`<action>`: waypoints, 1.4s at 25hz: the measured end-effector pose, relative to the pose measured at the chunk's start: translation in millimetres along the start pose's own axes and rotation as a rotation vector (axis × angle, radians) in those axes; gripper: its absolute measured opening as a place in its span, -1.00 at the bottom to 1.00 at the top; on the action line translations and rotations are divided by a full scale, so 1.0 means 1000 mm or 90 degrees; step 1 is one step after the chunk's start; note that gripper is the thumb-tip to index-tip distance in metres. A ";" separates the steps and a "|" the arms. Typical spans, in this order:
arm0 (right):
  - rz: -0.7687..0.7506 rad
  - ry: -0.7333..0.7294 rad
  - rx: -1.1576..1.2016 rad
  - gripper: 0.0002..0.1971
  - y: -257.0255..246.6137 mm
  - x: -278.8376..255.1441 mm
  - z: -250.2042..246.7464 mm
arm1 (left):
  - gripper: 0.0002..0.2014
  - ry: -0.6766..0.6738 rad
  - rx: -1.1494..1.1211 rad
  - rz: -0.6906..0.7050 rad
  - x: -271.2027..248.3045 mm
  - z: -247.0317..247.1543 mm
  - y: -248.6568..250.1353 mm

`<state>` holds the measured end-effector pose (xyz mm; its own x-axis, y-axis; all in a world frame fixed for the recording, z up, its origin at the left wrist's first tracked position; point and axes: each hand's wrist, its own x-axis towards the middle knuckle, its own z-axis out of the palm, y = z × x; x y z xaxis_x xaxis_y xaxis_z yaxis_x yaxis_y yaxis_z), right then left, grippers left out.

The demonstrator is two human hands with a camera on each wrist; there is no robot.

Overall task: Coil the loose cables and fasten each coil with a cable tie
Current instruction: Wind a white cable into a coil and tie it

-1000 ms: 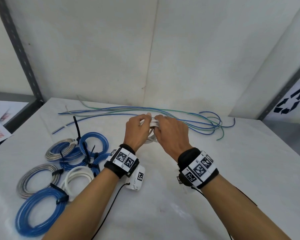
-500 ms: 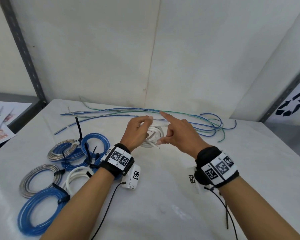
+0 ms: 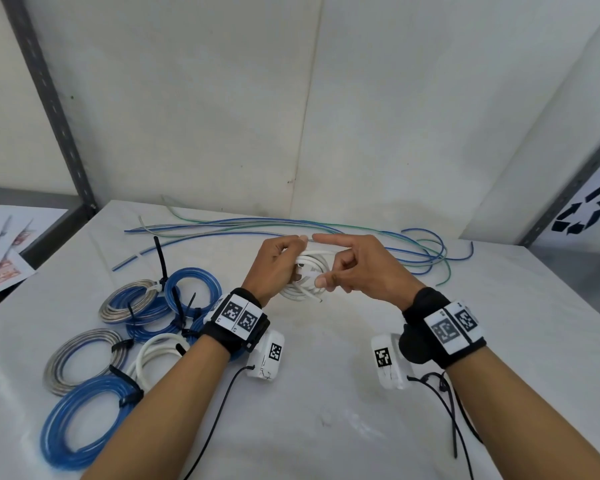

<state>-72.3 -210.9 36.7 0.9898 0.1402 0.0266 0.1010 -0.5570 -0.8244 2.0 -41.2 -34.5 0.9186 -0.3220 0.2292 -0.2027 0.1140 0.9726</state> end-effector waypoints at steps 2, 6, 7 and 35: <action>-0.010 0.037 -0.120 -0.27 0.003 0.004 0.002 | -0.58 -0.002 0.012 0.000 -0.001 0.000 0.001; -0.020 0.099 -0.331 -0.56 0.011 0.007 0.011 | -0.52 0.018 0.025 0.002 0.001 -0.003 -0.001; -0.012 0.108 -0.345 -0.58 0.013 0.007 0.014 | -0.51 0.019 0.030 0.005 0.001 -0.003 0.000; 0.081 0.085 -0.567 -0.52 -0.008 0.003 0.018 | -0.62 -0.066 0.223 0.085 -0.010 -0.003 0.018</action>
<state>-71.9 -191.3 32.8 0.9966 -0.0313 0.0757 -0.0247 -0.9960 -0.0856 -9.9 -32.7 -20.0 0.8408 -0.4210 0.3403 -0.4384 -0.1607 0.8843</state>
